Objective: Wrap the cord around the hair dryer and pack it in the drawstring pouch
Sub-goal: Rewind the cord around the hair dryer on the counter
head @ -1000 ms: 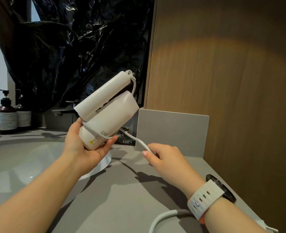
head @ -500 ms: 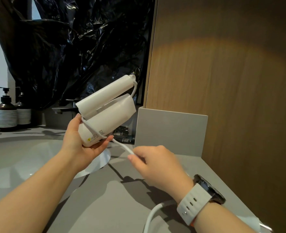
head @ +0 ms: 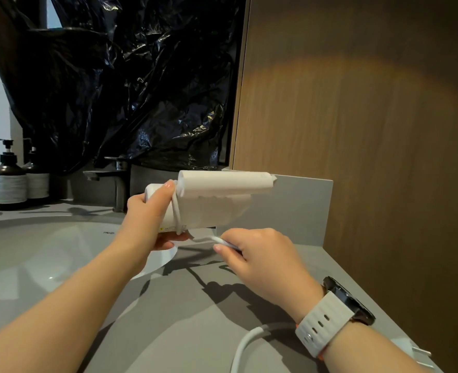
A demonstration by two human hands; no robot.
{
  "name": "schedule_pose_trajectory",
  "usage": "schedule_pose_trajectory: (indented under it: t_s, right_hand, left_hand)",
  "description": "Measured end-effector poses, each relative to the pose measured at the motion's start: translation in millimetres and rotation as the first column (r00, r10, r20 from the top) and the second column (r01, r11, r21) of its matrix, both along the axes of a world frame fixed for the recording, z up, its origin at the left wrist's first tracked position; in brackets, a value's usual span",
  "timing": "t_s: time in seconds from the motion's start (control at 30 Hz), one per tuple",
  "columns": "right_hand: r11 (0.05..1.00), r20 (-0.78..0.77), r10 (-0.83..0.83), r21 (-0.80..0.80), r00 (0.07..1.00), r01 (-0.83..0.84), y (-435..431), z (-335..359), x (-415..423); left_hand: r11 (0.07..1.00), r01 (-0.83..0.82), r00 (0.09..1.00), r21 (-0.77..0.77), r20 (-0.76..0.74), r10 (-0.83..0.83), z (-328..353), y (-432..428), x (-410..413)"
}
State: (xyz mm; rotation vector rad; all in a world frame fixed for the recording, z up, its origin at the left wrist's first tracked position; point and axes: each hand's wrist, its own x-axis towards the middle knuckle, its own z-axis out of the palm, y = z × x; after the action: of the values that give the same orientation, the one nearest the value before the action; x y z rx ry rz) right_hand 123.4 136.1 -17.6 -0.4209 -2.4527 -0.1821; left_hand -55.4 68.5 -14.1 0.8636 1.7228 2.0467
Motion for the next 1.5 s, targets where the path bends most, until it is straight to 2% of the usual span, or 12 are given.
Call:
schedule_pose_trajectory:
  t_s: [0.1,0.2,0.33,0.4,0.53,0.67,0.83,1.0,1.2,1.33,1.5]
  right_hand:
    - [1.000,-0.019,0.030,0.001,0.999,-0.030,-1,-2,-1]
    - [0.998,0.045,0.023,-0.051,0.999,-0.021,-4,-1,0]
    - [0.971,0.118,0.029,-0.239,0.993,0.000,-6,2,0]
    - [0.943,0.097,0.025,-0.333,0.995,0.009,-2,4,1]
    - [0.915,-0.017,0.043,-0.400,0.999,-0.047,6,7,4]
    - [0.966,-0.139,-0.020,-0.259,0.990,-0.017,15,16,17]
    - [0.991,-0.228,0.041,-0.117,0.973,-0.069,18,11,13]
    - [0.998,-0.348,0.021,-0.046,0.937,-0.040,23,8,12]
    - [0.979,-0.384,-0.037,-0.200,0.923,-0.044,28,4,11]
    - [0.938,-0.338,-0.130,-0.347,0.932,0.005,30,5,14]
    - [0.883,-0.321,-0.118,-0.468,0.940,-0.049,33,2,15]
  left_hand:
    - [0.998,-0.056,0.987,0.001,-0.149,0.055,-1,-1,12]
    - [0.992,-0.112,0.945,-0.050,-0.314,0.091,-6,-1,20]
    - [0.958,-0.235,0.851,-0.164,-0.511,0.121,-12,3,23]
    - [0.946,-0.269,0.853,-0.184,-0.501,0.145,-13,3,17]
    - [0.968,-0.203,0.916,-0.150,-0.379,0.133,-10,1,9]
    - [0.973,-0.182,0.910,-0.140,-0.398,0.113,-7,-2,10]
    - [0.973,-0.138,0.913,-0.183,-0.405,0.053,-8,-4,12]
    - [0.987,-0.025,0.953,-0.161,-0.303,-0.025,-7,2,11]
    - [0.974,0.151,0.909,-0.170,-0.363,-0.204,-6,-4,8]
    - [0.931,0.236,0.834,-0.280,-0.433,-0.342,-7,-7,6]
    - [0.853,0.257,0.740,-0.453,-0.476,-0.476,-7,-9,6]
